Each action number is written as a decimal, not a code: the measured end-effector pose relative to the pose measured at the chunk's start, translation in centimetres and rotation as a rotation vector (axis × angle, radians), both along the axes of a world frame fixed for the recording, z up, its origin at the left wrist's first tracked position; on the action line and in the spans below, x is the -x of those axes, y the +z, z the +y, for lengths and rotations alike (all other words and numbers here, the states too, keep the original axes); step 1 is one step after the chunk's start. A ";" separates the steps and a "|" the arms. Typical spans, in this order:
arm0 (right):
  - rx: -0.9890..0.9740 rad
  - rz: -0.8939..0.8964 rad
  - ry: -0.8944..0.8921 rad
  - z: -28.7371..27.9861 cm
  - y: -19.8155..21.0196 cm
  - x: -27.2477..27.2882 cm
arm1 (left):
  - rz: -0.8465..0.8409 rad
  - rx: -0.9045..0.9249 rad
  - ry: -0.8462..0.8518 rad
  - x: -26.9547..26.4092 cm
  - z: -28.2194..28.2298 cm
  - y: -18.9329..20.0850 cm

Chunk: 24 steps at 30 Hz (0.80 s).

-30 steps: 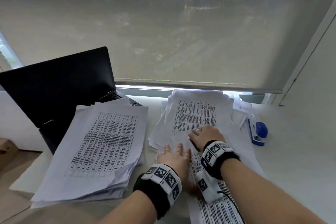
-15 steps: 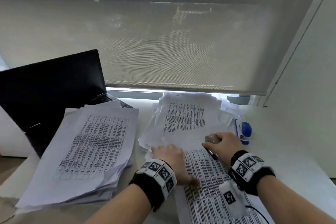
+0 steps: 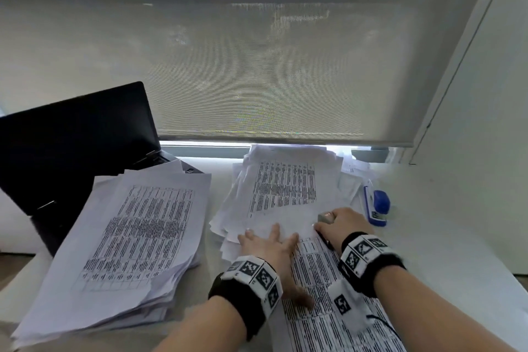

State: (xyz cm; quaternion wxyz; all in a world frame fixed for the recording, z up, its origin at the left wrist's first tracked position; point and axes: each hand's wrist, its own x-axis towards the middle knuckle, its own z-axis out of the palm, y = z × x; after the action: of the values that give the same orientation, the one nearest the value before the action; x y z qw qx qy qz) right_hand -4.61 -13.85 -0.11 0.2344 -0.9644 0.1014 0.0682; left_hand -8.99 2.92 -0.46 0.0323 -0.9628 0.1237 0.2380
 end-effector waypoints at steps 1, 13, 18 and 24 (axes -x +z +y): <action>-0.008 0.005 -0.005 0.1 0.1 -0.2 | -0.002 0.008 0.006 0.0 0.0 -0.1; -0.122 -0.064 -0.112 2.0 -0.5 -3.5 | -0.061 0.000 -0.017 0.0 0.1 -0.1; -0.223 -0.155 -0.112 0.2 0.3 -2.5 | -0.055 -0.038 -0.025 -0.4 -0.5 0.4; -0.080 -0.025 -0.061 -4.4 0.0 -0.1 | -0.081 -0.019 -0.006 -1.2 -2.5 1.3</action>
State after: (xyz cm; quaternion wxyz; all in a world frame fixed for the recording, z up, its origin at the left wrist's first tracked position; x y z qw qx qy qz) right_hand -4.52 -18.21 -0.13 0.2761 -0.9515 0.1252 0.0529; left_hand -7.79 0.40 0.82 0.0471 -0.9709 0.1231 0.1998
